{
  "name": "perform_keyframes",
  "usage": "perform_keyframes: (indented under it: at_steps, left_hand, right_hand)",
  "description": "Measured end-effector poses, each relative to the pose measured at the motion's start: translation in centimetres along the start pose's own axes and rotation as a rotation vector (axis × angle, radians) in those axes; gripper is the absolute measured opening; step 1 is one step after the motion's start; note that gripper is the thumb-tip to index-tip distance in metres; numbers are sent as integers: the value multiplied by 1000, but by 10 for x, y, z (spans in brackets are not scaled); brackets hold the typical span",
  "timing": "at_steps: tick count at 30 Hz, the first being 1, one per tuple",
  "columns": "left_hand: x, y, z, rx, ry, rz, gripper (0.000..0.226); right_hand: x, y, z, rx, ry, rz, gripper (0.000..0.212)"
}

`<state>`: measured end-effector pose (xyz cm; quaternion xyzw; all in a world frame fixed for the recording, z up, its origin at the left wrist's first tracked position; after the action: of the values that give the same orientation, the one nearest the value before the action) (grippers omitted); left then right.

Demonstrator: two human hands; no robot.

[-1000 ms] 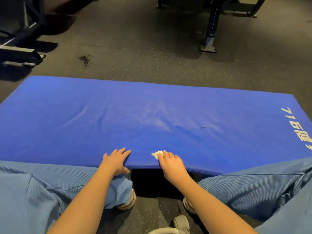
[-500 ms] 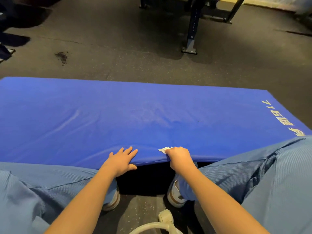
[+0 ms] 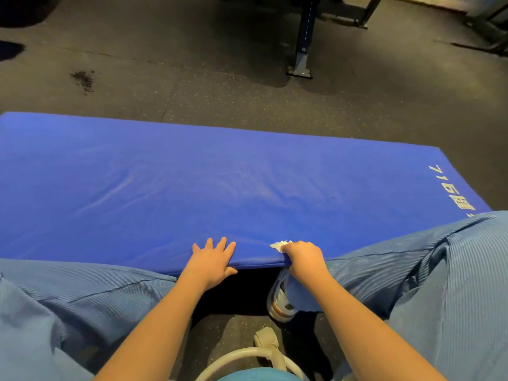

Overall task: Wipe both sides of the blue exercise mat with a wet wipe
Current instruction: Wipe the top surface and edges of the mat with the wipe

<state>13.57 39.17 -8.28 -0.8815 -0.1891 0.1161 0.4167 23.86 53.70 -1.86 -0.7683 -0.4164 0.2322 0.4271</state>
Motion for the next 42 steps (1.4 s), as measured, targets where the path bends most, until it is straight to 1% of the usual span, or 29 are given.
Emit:
perform_keyframes:
  at_steps: [2, 5, 7, 10, 12, 13, 16, 18, 20, 22, 24, 26, 29, 30, 31, 33, 34, 35, 36, 39, 40, 41, 42]
  left_hand:
    - [2, 4, 3, -8, -13, 23, 72]
    - [3, 6, 3, -4, -19, 39, 76]
    - [0, 4, 3, 17, -16, 19, 76]
    - [-12, -3, 4, 93, -29, -107, 62]
    - [-19, -7, 6, 128, -34, -163, 53]
    - [-21, -6, 6, 132, -39, -177, 52]
    - [-21, 3, 7, 94, -69, -224, 55]
    - [-18, 12, 8, 52, -84, -258, 56]
    - [-20, 16, 12, 33, -97, -281, 57]
    - [-21, 15, 14, 23, -99, -289, 57]
    - [-22, 13, 15, 39, -107, -289, 54]
    - [-22, 9, 15, 58, -115, -296, 51]
    - [-21, 7, 14, 72, -111, -303, 50]
    - [-21, 6, 14, 83, -115, -299, 51]
    - [-23, 4, 14, 102, -129, -296, 51]
    - [-28, 0, 15, 142, -156, -290, 48]
    - [-29, -2, 16, 163, -167, -282, 46]
    - [-30, -3, 16, 181, -176, -277, 44]
    - [-30, -5, 17, 191, -180, -279, 42]
    - [-31, -10, 24, 218, -172, -288, 39]
    - [-31, -12, 27, 233, -166, -296, 39]
    - [-32, -14, 30, 253, -159, -311, 38]
    - [-34, -16, 34, 276, -156, -331, 38]
  right_hand:
    - [-1, 12, -1, -10, -4, 57, 40]
    - [-11, 25, 4, 7, -66, 211, 50]
    - [-26, 36, 5, -36, -145, 282, 54]
    - [-39, 40, 3, -108, -215, 255, 52]
    - [-32, 42, 8, -138, -182, 209, 47]
    - [-23, 43, 14, -129, -131, 194, 46]
    - [3, 50, 30, -62, 52, 199, 50]
    - [-3, 53, 31, -14, 75, 228, 54]
    - [-30, 51, 28, -13, -54, 272, 55]
    - [-59, 54, 16, -100, -198, 311, 55]
    - [-65, 58, 13, -147, -240, 261, 54]
    - [-50, 58, 24, -121, -162, 239, 52]
    - [-24, 59, 44, -47, 31, 256, 57]
    - [-26, 60, 45, -30, 44, 260, 59]
    - [-35, 59, 44, -25, 9, 263, 61]
    - [-60, 59, 37, -66, -136, 298, 59]
    - [-64, 60, 35, -94, -183, 294, 56]
    - [-60, 60, 37, -110, -187, 285, 54]
    - [-48, 58, 45, -107, -142, 284, 53]
    - [-1, 52, 69, -37, 101, 272, 56]
    - [-1, 52, 71, -22, 122, 277, 58]
    - [-12, 53, 71, -16, 86, 298, 60]
    - [-30, 54, 69, -19, 5, 328, 60]
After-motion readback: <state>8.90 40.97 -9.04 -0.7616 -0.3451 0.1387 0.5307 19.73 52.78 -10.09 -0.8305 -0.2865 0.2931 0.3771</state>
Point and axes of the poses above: each hand's wrist, its own z-axis towards the middle knuckle, its own y-axis out of the palm, x = y × z, the point moved 10 cm from there along z, towards the middle knuckle, and after that the axes turned 7 degrees about z, right-handed, at the moved point
